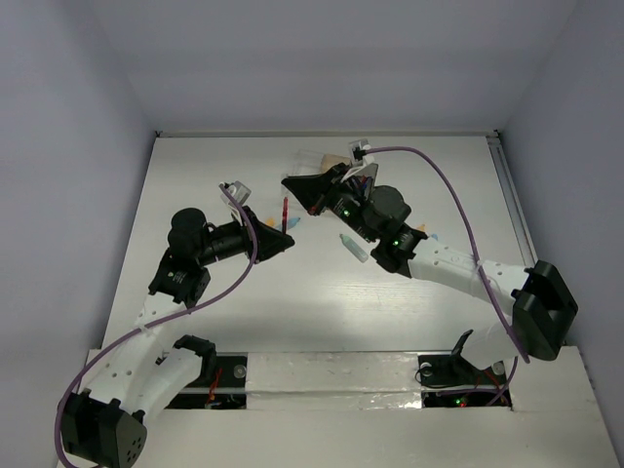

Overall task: Sort the stationery into containers
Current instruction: Close the pen cap on the pen.

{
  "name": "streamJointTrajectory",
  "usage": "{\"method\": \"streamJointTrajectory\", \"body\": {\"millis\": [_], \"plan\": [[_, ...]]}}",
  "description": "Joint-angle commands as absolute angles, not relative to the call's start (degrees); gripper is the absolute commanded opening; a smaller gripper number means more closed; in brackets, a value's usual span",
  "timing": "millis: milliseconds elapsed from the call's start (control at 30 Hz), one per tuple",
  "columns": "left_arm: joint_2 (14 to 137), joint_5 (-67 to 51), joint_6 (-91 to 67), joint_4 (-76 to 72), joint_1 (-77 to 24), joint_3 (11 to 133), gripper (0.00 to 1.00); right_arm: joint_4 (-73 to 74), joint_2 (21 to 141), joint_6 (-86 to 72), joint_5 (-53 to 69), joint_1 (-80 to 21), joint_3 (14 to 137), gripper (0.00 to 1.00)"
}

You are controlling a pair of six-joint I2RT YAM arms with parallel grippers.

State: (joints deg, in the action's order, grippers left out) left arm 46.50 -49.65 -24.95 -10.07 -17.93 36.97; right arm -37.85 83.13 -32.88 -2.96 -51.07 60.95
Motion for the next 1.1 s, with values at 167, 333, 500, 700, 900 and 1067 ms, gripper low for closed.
{"method": "streamJointTrajectory", "body": {"millis": [167, 333, 500, 700, 900, 1067], "plan": [[46.0, -49.5, -24.3, -11.7, -18.2, 36.9, 0.00, -43.6, 81.2, -32.3, -3.3, -51.2, 61.6, 0.00], [46.4, -49.4, -24.1, -11.3, -18.2, 37.0, 0.00, -43.7, 80.8, -32.1, -3.2, -51.2, 61.3, 0.00], [46.4, -49.0, -23.9, -10.9, -18.2, 37.0, 0.00, -44.4, 80.7, -32.3, -3.1, -51.2, 61.0, 0.00], [46.0, -48.4, -23.6, -10.6, -18.2, 37.2, 0.00, -43.7, 80.9, -32.3, -2.8, -51.2, 60.8, 0.00], [45.3, -47.5, -23.4, -10.5, -18.2, 37.4, 0.00, -43.8, 81.4, -33.2, -2.5, -51.8, 59.7, 0.00], [44.9, -47.3, -23.3, -10.5, -18.2, 37.4, 0.00, -43.7, 81.9, -33.6, -2.3, -51.8, 59.1, 0.00]]}}
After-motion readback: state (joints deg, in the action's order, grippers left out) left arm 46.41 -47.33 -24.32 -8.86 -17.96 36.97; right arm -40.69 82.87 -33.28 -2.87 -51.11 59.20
